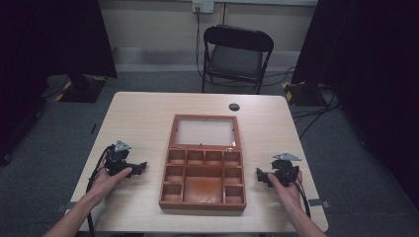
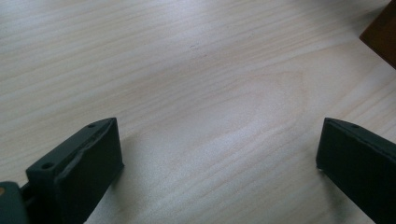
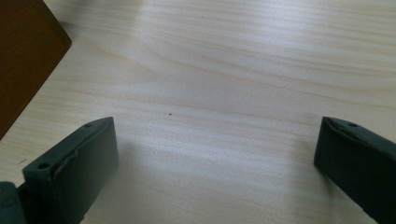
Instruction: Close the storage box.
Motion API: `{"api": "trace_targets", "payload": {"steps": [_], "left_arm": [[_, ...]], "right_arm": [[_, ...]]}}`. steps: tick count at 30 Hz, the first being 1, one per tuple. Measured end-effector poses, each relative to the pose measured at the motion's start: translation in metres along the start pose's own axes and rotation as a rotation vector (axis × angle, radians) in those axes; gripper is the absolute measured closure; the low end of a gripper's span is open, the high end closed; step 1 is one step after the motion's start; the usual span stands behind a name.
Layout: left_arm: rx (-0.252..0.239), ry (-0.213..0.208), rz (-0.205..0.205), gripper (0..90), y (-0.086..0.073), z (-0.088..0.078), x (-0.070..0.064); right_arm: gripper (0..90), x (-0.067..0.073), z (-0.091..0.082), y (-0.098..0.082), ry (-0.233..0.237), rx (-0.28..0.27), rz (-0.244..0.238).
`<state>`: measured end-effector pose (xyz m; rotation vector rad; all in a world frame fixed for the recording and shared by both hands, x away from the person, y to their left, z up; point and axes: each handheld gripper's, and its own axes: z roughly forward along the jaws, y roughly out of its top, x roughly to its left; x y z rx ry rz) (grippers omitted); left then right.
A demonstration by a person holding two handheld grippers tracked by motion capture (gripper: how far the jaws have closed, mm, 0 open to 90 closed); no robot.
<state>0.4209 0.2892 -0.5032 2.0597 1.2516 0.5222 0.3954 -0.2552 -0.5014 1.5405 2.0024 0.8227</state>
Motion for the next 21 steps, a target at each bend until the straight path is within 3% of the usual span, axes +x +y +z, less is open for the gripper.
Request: {"api": "trace_targets", "payload": {"steps": [6,9,10,11,12,14,15,16,18,21], "left_arm": [[-0.002,0.007,-0.026,2.2,0.001,0.001,-0.002],[0.004,0.022,-0.023,8.7,0.003,-0.001,-0.001],[0.006,0.037,-0.048,12.0,0.005,-0.003,-0.001],[0.006,0.037,-0.048,17.0,0.005,-0.003,-0.001],[0.007,0.016,-0.094,18.0,0.007,-0.004,-0.002],[0.010,-0.004,-0.091,16.5,0.009,-0.004,-0.004],[0.019,-0.004,-0.068,16.5,0.010,-0.005,-0.006],[0.016,-0.005,-0.038,17.2,0.012,-0.004,-0.010],[0.023,-0.021,-0.028,17.5,0.014,-0.004,-0.012],[-0.001,-0.060,-0.045,18.8,0.022,-0.010,-0.016]], "right_arm": [[0.0,0.002,-0.001,-0.001,0.006,0.000,-0.002],[0.0,0.003,-0.001,-0.001,0.008,0.000,-0.004],[0.0,0.003,-0.001,-0.001,0.009,0.001,-0.006],[0.0,0.003,-0.001,-0.001,0.009,0.001,-0.006],[0.0,0.003,-0.001,-0.001,0.014,0.001,-0.013],[1.9,0.004,-0.001,0.001,0.020,0.009,-0.019],[1.9,0.004,-0.001,0.001,0.020,0.009,-0.019],[16.0,0.005,-0.003,0.003,0.029,0.002,-0.033],[15.5,0.007,-0.005,0.006,0.014,-0.001,-0.038],[16.8,0.007,-0.009,0.011,0.013,-0.020,-0.027]]}}
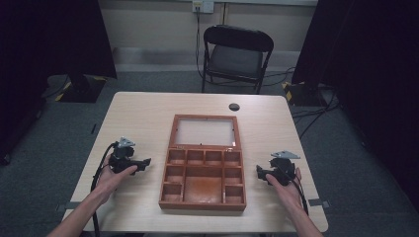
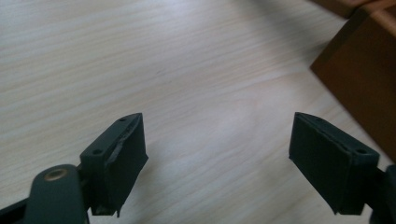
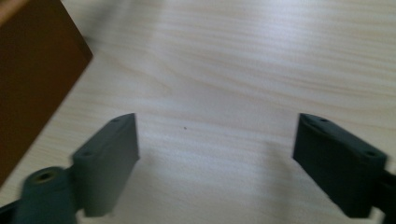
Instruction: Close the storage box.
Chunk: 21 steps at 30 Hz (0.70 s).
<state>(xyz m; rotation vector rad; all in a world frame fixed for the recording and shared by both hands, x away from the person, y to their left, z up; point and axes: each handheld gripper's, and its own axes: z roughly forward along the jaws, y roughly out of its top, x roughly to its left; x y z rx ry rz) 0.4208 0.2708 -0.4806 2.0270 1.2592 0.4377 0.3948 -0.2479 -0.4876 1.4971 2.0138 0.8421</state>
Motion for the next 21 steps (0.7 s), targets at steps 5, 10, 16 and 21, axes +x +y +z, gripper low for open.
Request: {"api": "trace_targets", "payload": {"steps": [5,10,16,21], "left_arm": [[-0.041,-0.014,-0.007,20.2,0.006,-0.007,-0.006],[-0.023,-0.034,0.024,19.3,0.015,-0.011,-0.010],[-0.068,-0.040,0.022,19.8,0.023,-0.013,-0.013],[-0.087,-0.040,0.044,21.0,0.036,-0.009,-0.016]], "right_arm": [[13.6,0.001,-0.003,0.004,0.013,-0.012,-0.003],[14.4,-0.003,-0.008,0.015,0.012,-0.043,0.042],[14.4,-0.006,-0.012,0.028,0.034,-0.081,0.047],[14.5,0.000,-0.005,0.045,0.102,-0.066,0.025]]}}
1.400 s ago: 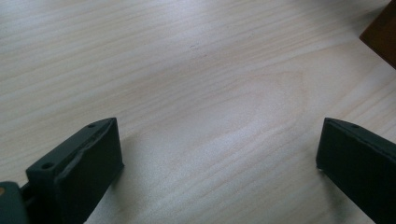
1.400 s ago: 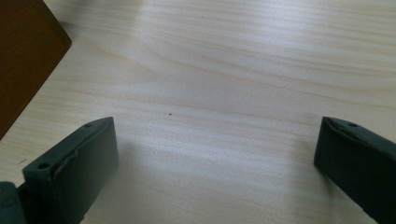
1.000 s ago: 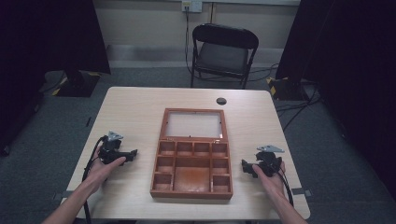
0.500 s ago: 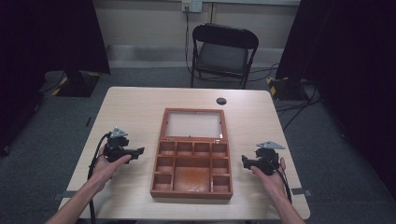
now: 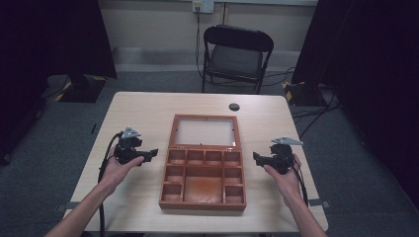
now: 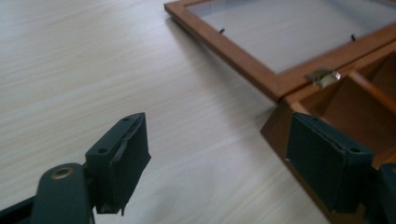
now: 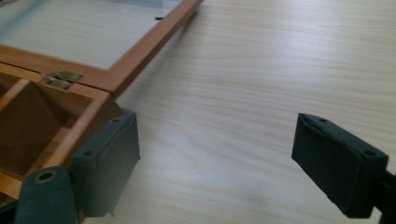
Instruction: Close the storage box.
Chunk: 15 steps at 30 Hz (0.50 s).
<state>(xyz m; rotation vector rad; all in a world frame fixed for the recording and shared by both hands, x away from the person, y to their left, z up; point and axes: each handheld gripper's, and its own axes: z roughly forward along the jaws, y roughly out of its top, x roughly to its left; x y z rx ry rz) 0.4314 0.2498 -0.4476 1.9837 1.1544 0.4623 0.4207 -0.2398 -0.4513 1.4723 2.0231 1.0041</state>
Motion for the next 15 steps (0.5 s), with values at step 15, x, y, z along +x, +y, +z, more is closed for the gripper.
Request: {"api": "trace_targets", "payload": {"steps": [15], "left_arm": [[-0.020,-0.041,0.027,20.1,0.052,0.019,0.004]], "right_arm": [[14.8,0.020,0.020,0.070,0.103,-0.062,-0.067]]}}
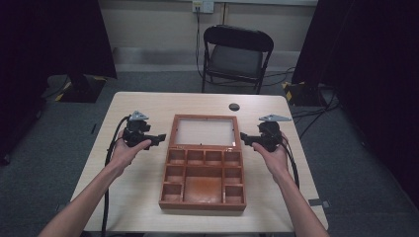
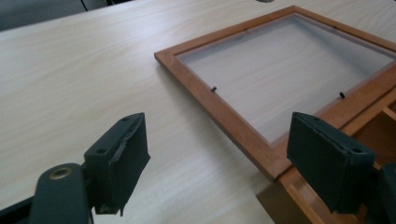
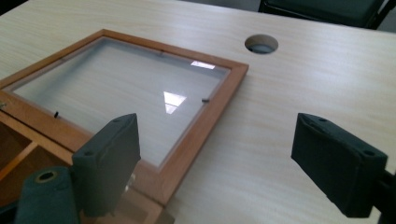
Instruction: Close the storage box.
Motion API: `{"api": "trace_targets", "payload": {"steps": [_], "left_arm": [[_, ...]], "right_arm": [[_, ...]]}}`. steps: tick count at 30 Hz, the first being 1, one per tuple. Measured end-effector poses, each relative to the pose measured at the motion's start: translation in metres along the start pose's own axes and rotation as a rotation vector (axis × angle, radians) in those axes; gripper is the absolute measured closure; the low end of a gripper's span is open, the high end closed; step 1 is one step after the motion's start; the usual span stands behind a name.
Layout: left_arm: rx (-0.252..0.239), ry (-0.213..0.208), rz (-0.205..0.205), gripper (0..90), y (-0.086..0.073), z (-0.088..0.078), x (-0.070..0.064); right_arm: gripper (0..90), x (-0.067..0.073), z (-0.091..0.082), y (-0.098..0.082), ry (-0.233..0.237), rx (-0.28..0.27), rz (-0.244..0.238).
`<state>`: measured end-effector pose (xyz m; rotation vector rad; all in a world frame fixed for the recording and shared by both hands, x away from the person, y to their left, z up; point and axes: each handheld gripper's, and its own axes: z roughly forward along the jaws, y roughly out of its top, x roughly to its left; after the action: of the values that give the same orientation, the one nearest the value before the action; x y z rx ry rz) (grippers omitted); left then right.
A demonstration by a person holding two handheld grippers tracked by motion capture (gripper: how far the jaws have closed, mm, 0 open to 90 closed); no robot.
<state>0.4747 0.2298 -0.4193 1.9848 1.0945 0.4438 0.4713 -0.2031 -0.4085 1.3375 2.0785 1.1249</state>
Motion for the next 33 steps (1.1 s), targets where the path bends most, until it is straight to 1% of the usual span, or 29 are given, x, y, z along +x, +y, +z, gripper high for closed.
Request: {"api": "trace_targets", "payload": {"steps": [2,3,5,6,7,9,10,12,13,14,15,16,17,18,19,20,22,23,24,26,27,29,32,33], "left_arm": [[0.000,0.003,-0.001,20.1,0.005,0.003,0.001],[-0.001,-0.006,-0.008,20.1,0.009,0.006,0.003],[-0.024,-0.016,-0.049,20.0,0.010,0.012,0.006],[-0.024,-0.019,-0.056,20.0,0.009,0.015,0.007],[-0.010,-0.015,-0.054,20.0,0.007,0.022,0.008],[0.007,-0.031,-0.059,20.3,0.003,0.030,0.009],[0.004,-0.039,-0.074,20.4,0.001,0.034,0.009],[0.002,-0.047,-0.099,20.6,-0.002,0.040,0.009],[0.000,-0.048,-0.102,20.6,-0.004,0.041,0.008],[0.004,-0.042,-0.087,20.9,-0.005,0.042,0.008],[-0.008,-0.029,-0.092,21.2,-0.006,0.042,0.006],[0.009,-0.038,-0.085,21.3,-0.007,0.043,0.004],[0.009,-0.038,-0.085,21.4,-0.007,0.043,0.004],[0.018,-0.044,-0.087,21.4,-0.007,0.043,0.003],[0.027,-0.045,-0.078,21.4,-0.007,0.043,0.003],[0.025,-0.054,-0.081,21.3,-0.007,0.044,0.003],[0.028,-0.073,-0.094,21.3,-0.007,0.045,0.002],[0.032,-0.071,-0.093,21.2,-0.008,0.046,0.002],[0.034,-0.074,-0.107,21.2,-0.009,0.047,0.001],[0.055,-0.079,-0.108,21.2,-0.011,0.051,0.000],[0.068,-0.082,-0.112,21.2,-0.012,0.052,0.000],[0.086,-0.092,-0.121,21.2,-0.014,0.053,0.000],[0.083,-0.095,-0.135,21.2,-0.015,0.056,-0.003],[0.080,-0.103,-0.137,21.1,-0.014,0.057,-0.004]], "right_arm": [[14.8,0.000,0.002,0.003,-0.001,-0.003,-0.006],[14.8,0.000,0.004,0.005,0.002,-0.002,-0.010],[14.8,0.000,0.012,0.009,0.019,0.007,-0.011],[14.8,0.001,0.015,0.010,0.024,0.015,-0.014],[14.8,0.001,0.018,0.010,0.026,0.023,-0.009],[16.0,0.001,0.027,0.008,0.040,0.038,-0.012],[17.2,0.002,0.030,0.006,0.031,0.036,-0.009],[16.6,0.002,0.038,0.002,0.031,0.039,-0.011],[16.3,0.003,0.042,0.000,0.043,0.047,0.001],[16.4,0.004,0.047,-0.001,0.054,0.072,-0.005],[16.3,0.005,0.051,-0.001,0.055,0.092,-0.016],[16.3,0.007,0.053,-0.002,0.062,0.097,-0.019],[16.3,0.007,0.053,-0.002,0.062,0.097,-0.019],[16.3,0.009,0.058,-0.004,0.079,0.109,-0.015],[16.3,0.010,0.060,-0.005,0.072,0.115,-0.026],[16.3,0.011,0.062,-0.005,0.064,0.118,-0.021],[15.6,0.010,0.066,-0.008,0.073,0.131,-0.017],[15.3,0.009,0.067,-0.009,0.081,0.140,-0.005],[15.3,0.009,0.068,-0.010,0.084,0.150,0.004],[15.3,0.008,0.070,-0.012,0.085,0.162,0.011],[15.3,0.007,0.071,-0.014,0.098,0.160,0.023],[14.2,0.005,0.073,-0.016,0.105,0.177,0.038],[13.7,0.001,0.075,-0.018,0.129,0.172,0.070],[13.7,0.000,0.076,-0.020,0.136,0.164,0.087]]}}
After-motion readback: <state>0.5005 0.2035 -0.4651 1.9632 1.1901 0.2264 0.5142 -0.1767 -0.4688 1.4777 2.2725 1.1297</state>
